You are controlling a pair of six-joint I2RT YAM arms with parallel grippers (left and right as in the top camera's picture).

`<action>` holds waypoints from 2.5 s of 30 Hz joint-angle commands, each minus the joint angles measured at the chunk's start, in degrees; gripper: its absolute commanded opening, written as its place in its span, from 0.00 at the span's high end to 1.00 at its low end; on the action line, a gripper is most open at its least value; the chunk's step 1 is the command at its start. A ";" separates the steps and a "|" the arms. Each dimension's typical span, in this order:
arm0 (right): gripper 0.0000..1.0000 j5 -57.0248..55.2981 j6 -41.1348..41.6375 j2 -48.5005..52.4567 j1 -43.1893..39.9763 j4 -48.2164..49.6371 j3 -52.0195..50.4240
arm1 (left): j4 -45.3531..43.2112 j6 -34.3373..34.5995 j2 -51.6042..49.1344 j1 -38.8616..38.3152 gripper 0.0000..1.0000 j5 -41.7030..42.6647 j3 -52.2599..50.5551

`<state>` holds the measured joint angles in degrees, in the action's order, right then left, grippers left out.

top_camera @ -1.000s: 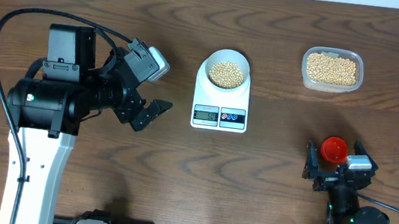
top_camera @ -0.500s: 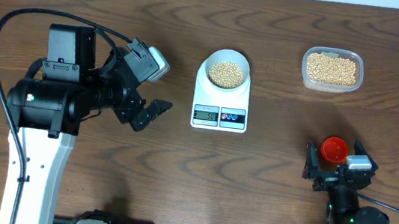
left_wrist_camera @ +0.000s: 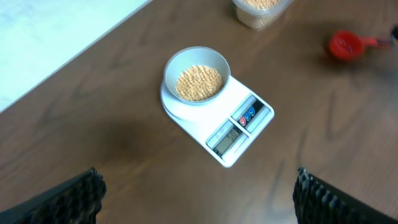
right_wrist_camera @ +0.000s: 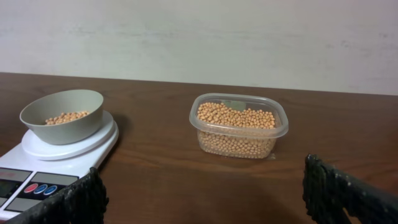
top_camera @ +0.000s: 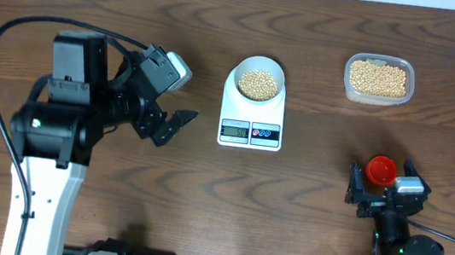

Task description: Scoop item into bowl and weigh 50g on scale

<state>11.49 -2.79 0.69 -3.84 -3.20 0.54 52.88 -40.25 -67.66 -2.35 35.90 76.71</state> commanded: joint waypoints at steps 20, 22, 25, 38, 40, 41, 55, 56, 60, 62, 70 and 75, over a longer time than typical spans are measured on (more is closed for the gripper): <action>0.01 -0.83 -0.72 -0.39 0.35 -0.24 -0.22 | -54.51 40.39 25.49 0.15 0.02 -9.42 -51.95; 0.01 -0.83 -0.72 -0.39 0.35 -0.24 -0.22 | -57.35 41.68 28.76 0.15 0.02 -10.08 -55.78; 0.01 -0.83 -0.72 -0.39 0.35 -0.24 -0.22 | -59.74 41.86 34.60 0.20 0.02 -10.69 -60.96; 0.01 -0.83 -0.72 -0.39 0.35 -0.24 -0.22 | -60.96 48.06 54.42 2.25 0.02 -15.67 -74.77; 0.01 -0.83 -0.72 -0.39 0.35 -0.24 -0.22 | -60.94 48.04 56.39 2.45 0.02 -15.82 -75.63; 0.01 -0.83 -0.72 -0.39 0.35 -0.24 -0.22 | -60.92 48.04 57.20 2.45 0.02 -16.09 -76.02; 0.01 -0.83 -0.72 -0.39 0.35 -0.24 -0.22 | -50.99 48.06 66.42 2.67 0.01 -23.54 -76.46; 0.01 -0.83 -0.72 -0.39 0.35 -0.24 -0.22 | -50.66 48.06 66.71 2.67 0.01 -24.61 -76.46; 0.01 -0.83 -0.72 -0.39 0.35 -0.24 -0.22 | -49.42 48.04 67.52 2.67 0.02 -27.78 -76.46; 0.01 -0.83 -0.72 -0.39 0.35 -0.24 -0.22 | -49.27 48.04 67.58 2.67 0.01 -28.48 -76.46; 0.01 -0.83 -0.72 -0.39 0.35 -0.24 -0.22 | -49.20 41.13 67.58 2.67 0.01 -29.18 -76.48; 0.01 -0.83 -0.72 -0.39 0.35 -0.24 -0.22 | -49.11 40.04 67.58 2.67 0.01 -29.09 -76.48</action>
<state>10.83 -2.79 0.69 -3.84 -3.31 0.51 1.54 2.20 -0.67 -0.01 7.29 1.21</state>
